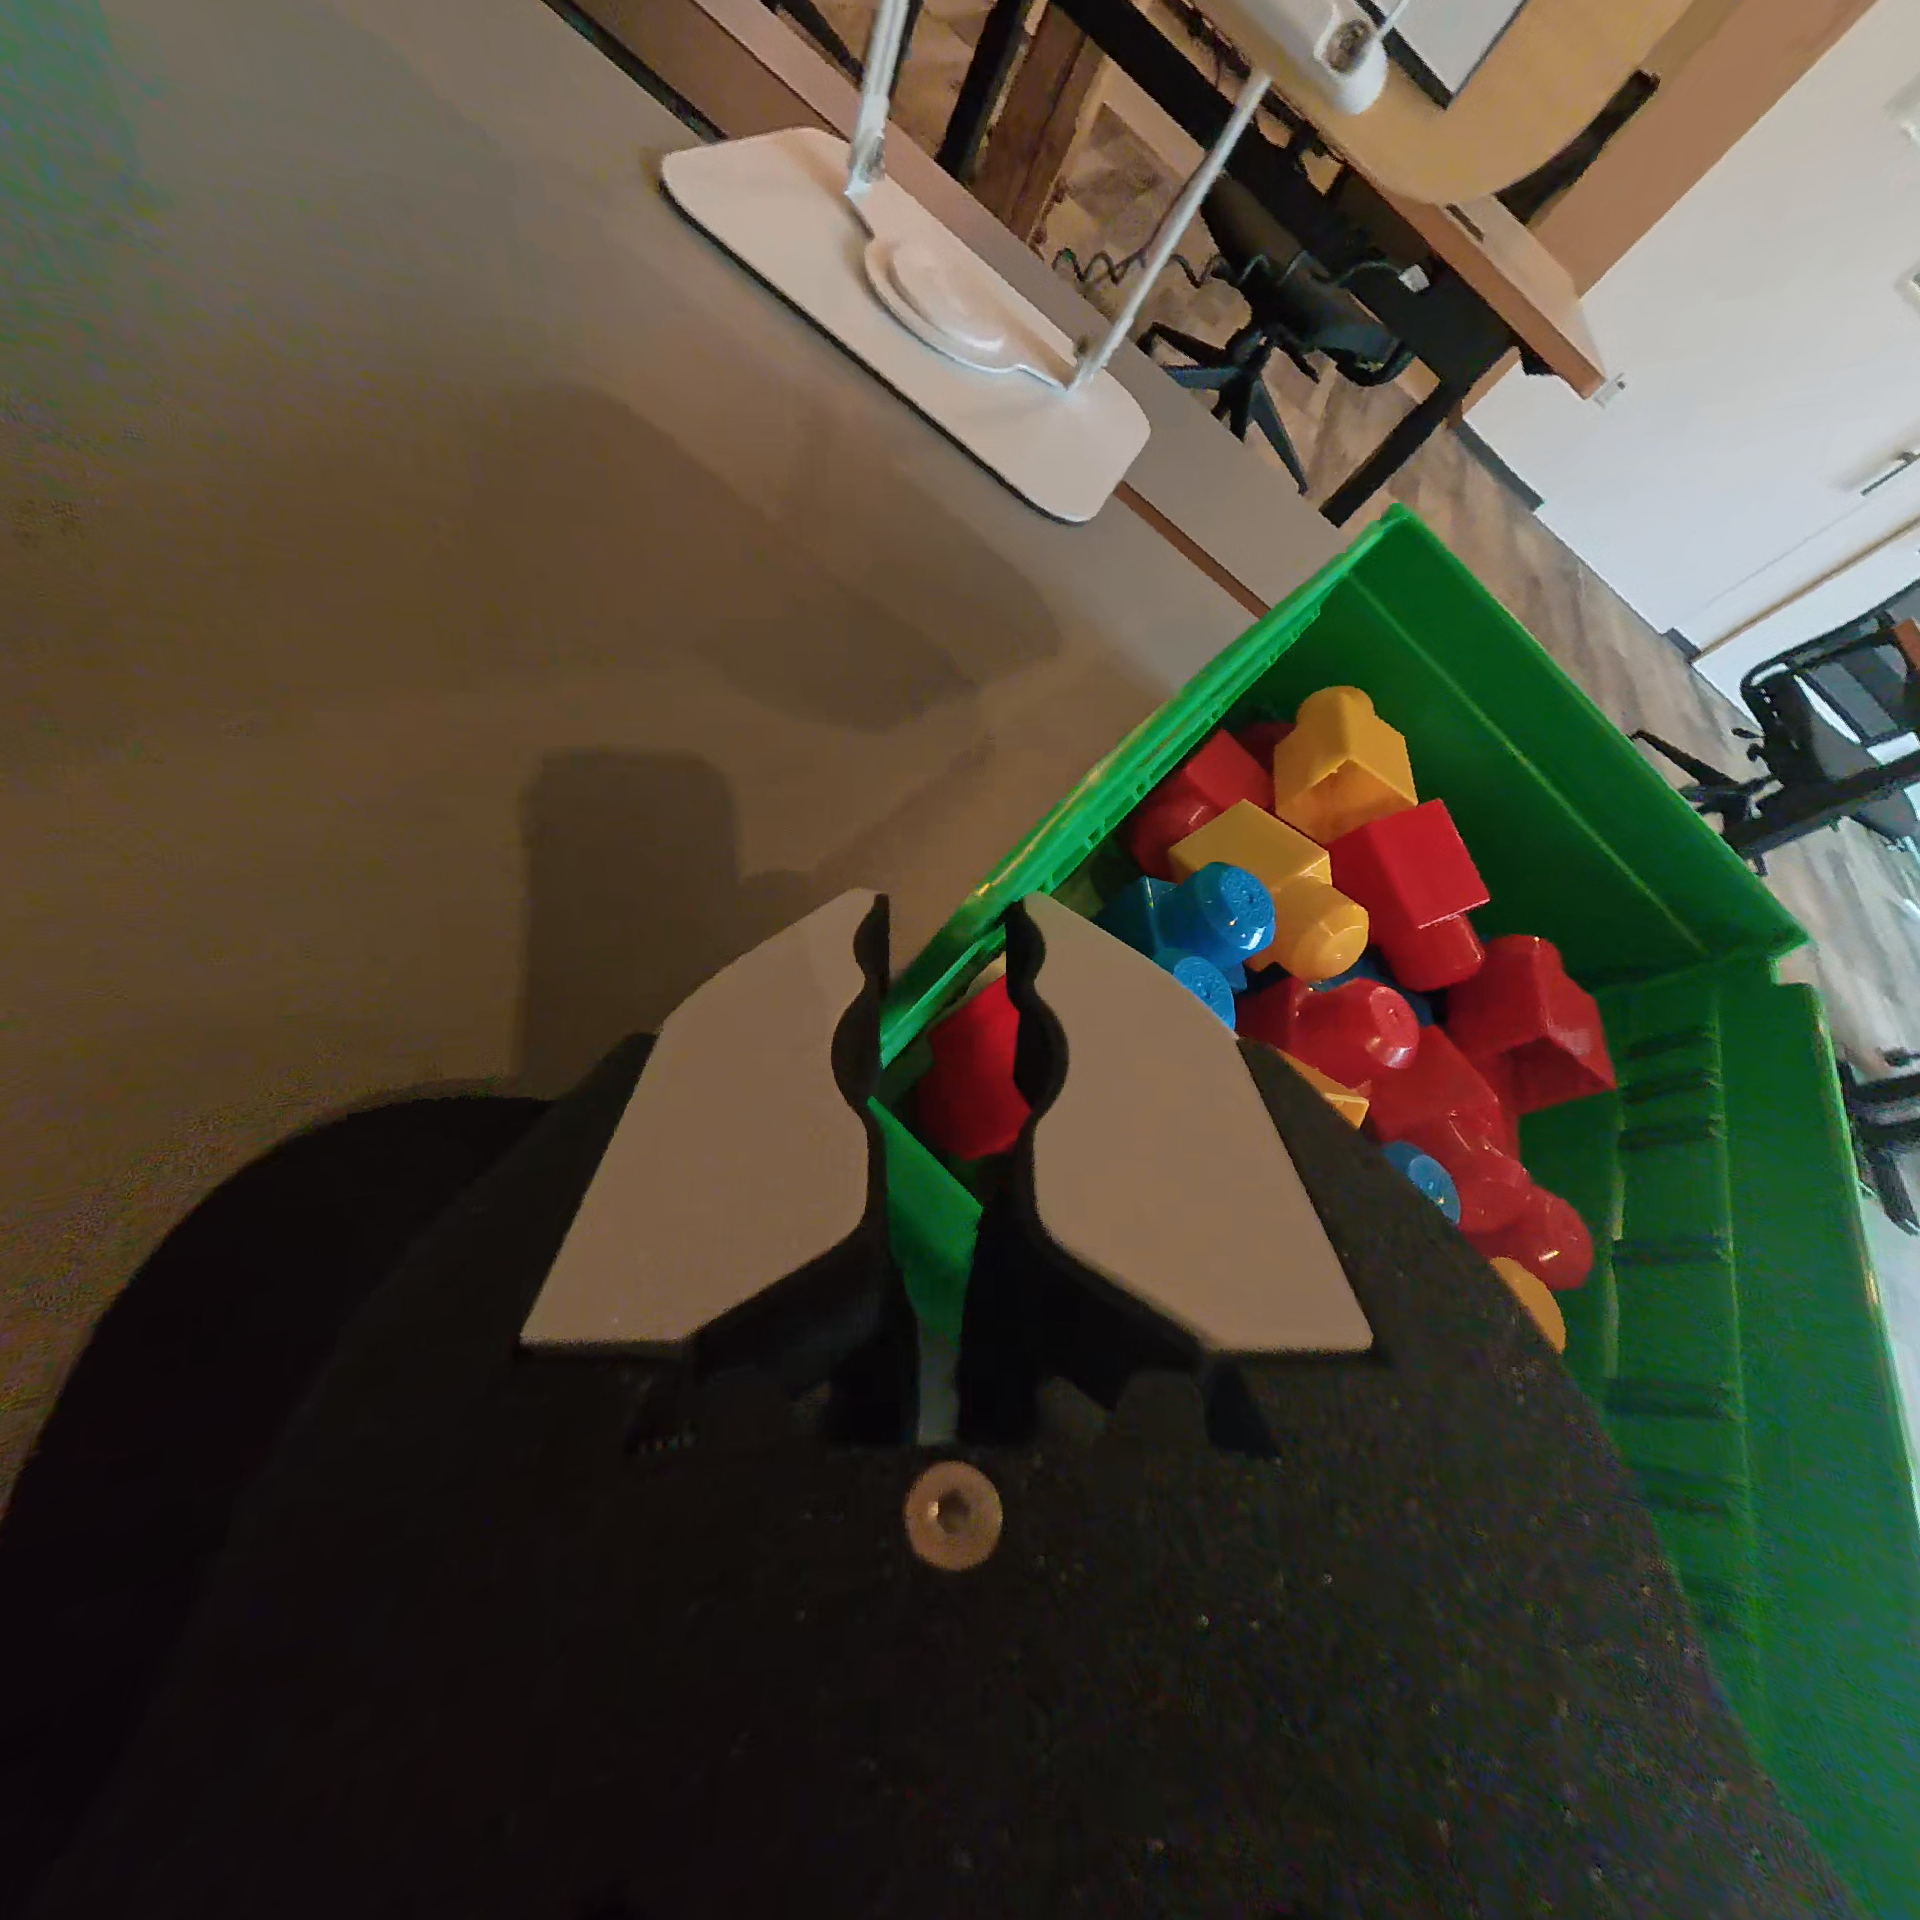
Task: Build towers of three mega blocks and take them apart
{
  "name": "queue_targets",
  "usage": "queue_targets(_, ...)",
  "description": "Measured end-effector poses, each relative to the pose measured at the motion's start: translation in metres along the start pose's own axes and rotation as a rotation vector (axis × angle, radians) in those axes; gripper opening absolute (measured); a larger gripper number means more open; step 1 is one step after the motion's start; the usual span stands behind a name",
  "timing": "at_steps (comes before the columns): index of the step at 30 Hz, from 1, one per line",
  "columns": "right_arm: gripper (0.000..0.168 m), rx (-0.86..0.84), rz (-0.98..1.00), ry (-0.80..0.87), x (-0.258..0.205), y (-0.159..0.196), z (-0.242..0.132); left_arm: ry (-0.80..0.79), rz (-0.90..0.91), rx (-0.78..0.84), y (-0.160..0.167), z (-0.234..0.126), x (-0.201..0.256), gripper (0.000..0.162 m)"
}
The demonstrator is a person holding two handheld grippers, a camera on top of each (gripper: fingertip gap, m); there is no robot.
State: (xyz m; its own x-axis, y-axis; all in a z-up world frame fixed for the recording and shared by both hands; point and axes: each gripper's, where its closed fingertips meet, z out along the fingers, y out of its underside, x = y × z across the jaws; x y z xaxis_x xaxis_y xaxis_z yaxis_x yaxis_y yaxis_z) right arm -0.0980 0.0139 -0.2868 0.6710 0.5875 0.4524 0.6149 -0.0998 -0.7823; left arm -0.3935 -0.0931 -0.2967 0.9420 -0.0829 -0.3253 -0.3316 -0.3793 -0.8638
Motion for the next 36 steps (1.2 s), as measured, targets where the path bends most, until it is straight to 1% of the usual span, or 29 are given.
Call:
queue_targets(11,0.022,0.041,-0.042,-0.078,-0.038,-0.026,0.008,0.146,-0.035,0.017,-0.026,0.016,0.048,0.037)
queue_targets(23,0.022,0.105,-0.064,-0.164,-0.071,-0.047,0.009,0.236,-0.001,0.042,-0.052,0.029,0.103,0.038)
queue_targets(29,0.022,0.133,-0.079,-0.209,-0.089,-0.057,0.007,0.244,0.019,0.047,-0.060,0.033,0.120,0.038)
queue_targets(36,0.023,0.168,-0.080,-0.267,-0.108,-0.067,0.005,0.289,0.010,0.059,-0.068,0.035,0.134,0.038)
